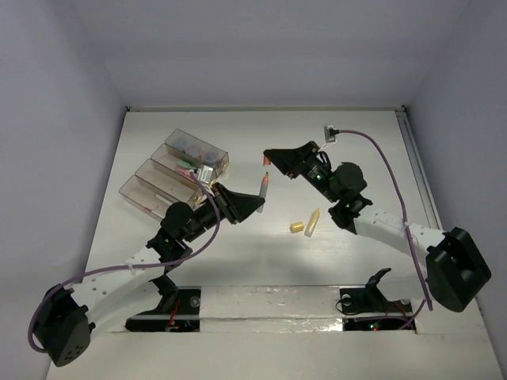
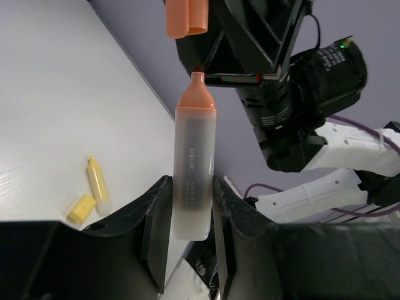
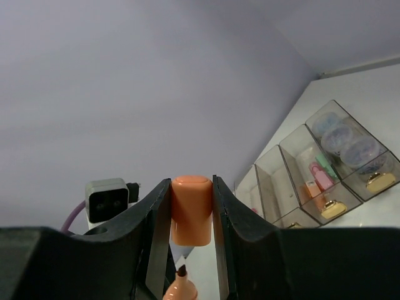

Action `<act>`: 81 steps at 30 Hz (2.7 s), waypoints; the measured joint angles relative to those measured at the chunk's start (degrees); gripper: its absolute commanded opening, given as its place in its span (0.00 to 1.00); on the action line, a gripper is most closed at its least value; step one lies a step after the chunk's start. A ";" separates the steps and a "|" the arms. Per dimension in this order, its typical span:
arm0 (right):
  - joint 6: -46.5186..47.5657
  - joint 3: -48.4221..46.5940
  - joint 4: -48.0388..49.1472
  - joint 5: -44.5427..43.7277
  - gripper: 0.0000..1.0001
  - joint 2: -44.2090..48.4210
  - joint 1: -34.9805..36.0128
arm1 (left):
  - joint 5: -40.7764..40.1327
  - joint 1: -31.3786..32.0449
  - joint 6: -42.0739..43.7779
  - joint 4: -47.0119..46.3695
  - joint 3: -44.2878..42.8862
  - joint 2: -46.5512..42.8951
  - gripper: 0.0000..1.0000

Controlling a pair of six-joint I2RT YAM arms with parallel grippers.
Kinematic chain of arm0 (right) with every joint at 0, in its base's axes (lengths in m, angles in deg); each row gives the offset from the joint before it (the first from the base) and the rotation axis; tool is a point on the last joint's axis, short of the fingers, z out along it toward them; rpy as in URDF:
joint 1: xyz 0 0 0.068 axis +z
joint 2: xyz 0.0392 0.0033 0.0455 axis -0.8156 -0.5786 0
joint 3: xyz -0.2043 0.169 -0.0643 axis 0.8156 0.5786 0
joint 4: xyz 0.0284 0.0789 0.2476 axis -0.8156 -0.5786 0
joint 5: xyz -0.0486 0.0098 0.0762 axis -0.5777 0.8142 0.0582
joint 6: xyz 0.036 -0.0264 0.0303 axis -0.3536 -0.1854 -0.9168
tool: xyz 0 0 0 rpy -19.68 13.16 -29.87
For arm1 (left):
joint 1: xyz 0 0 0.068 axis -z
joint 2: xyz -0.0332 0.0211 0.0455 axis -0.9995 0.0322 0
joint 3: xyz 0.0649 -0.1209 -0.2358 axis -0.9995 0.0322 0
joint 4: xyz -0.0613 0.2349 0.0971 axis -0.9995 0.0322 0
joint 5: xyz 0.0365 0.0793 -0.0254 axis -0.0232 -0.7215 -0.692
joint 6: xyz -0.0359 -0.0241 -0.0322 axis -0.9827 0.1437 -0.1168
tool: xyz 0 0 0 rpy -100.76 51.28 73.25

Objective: Sort the stationery into containers
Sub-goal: Close the pen cap on the pen.

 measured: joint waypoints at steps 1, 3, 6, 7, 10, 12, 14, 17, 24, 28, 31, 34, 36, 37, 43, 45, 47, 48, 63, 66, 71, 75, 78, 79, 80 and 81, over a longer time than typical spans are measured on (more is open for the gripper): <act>-0.39 0.00 0.72 0.52 0.09 -0.28 -0.15 | 0.31 -0.20 -0.11 -0.35 0.00 -0.17 0.00; -1.27 0.00 1.92 1.33 0.09 -0.90 -0.26 | 0.92 -0.55 -0.55 -1.20 0.04 -0.52 0.00; -2.58 0.11 3.37 2.69 0.09 -1.90 -0.57 | 1.88 -1.16 -1.42 -3.19 0.59 -0.90 0.00; -2.95 0.20 3.80 3.08 0.09 -2.19 -0.63 | 2.34 -1.49 -1.81 -3.89 0.98 -1.01 0.00; -3.69 0.24 4.50 4.00 0.09 -2.45 -0.68 | 3.30 -2.38 -2.89 -5.49 1.99 -1.05 0.00; -4.02 0.24 5.42 4.44 0.09 -2.45 -0.68 | 3.87 -2.99 -3.58 -6.38 2.54 -1.03 0.00; -4.17 0.26 5.97 4.68 0.09 -2.45 -0.70 | 4.35 -3.30 -4.17 -6.99 2.84 -0.96 0.00; -4.57 0.35 6.75 5.09 0.09 -2.43 -1.07 | 5.05 -3.65 -4.85 -7.89 2.89 -0.61 0.00; -4.98 0.35 8.52 6.10 0.09 -2.38 -1.33 | 6.38 -3.87 -6.25 -10.36 2.91 0.59 0.00; -5.01 0.35 9.42 6.95 0.09 -2.38 -1.33 | 6.91 -4.26 -6.99 -11.61 2.99 1.27 0.00; -5.01 0.35 10.08 7.72 0.09 -2.38 -1.33 | 7.10 -4.68 -7.41 -12.48 3.08 1.66 0.00; -5.01 0.37 10.69 8.37 0.09 -2.40 -1.33 | 7.28 -4.85 -7.76 -13.11 3.41 1.66 0.00; -5.01 0.46 11.54 8.87 0.09 -2.51 -1.33 | 7.32 -4.85 -7.93 -13.40 3.61 1.66 0.00; -5.03 0.52 11.87 9.14 0.09 -2.62 -1.33 | 7.41 -4.96 -8.04 -13.51 3.65 1.66 0.00; -5.64 0.90 13.29 10.10 0.09 -4.24 -1.33 | 8.48 -5.29 -9.05 -15.96 3.74 2.64 0.00; -6.19 1.01 14.36 10.49 0.09 -5.20 -1.33 | 8.70 -5.33 -9.31 -16.44 3.76 3.08 0.00; -6.54 1.01 15.34 10.69 0.09 -6.01 -1.33 | 8.85 -5.49 -9.57 -16.44 3.78 3.34 0.00; -6.73 1.05 15.85 10.80 0.09 -6.32 -1.33 | 9.03 -5.62 -9.66 -16.44 3.80 3.41 0.00; -7.45 2.97 19.61 11.30 0.10 -6.29 -1.36 | 10.05 -6.78 -11.19 -19.02 4.94 3.50 0.00; -7.52 2.97 19.96 11.47 0.10 -6.23 -1.38 | 10.16 -6.80 -11.54 -19.65 5.31 3.50 0.00; -8.24 3.04 21.66 11.76 0.10 -6.43 -1.38 | 10.29 -6.80 -11.67 -20.94 5.38 3.76 0.00; -9.51 3.04 23.56 12.13 0.10 -7.23 -1.40 | 10.49 -6.80 -12.02 -23.67 5.38 5.51 0.00; -10.51 3.10 24.00 12.57 0.10 -8.22 -1.40 | 10.64 -6.84 -12.28 -25.64 5.38 7.69 0.00; -10.82 3.17 24.13 12.76 0.10 -8.59 -1.40 | 10.67 -6.86 -12.46 -26.25 5.38 8.35 0.00; -11.10 3.23 24.24 13.00 0.10 -9.03 -1.42 | 10.73 -6.84 -12.57 -26.91 5.35 9.03 0.00; -11.52 3.28 24.39 13.27 0.10 -9.40 -1.42 | 10.93 -6.86 -12.70 -27.45 5.35 9.60 0.00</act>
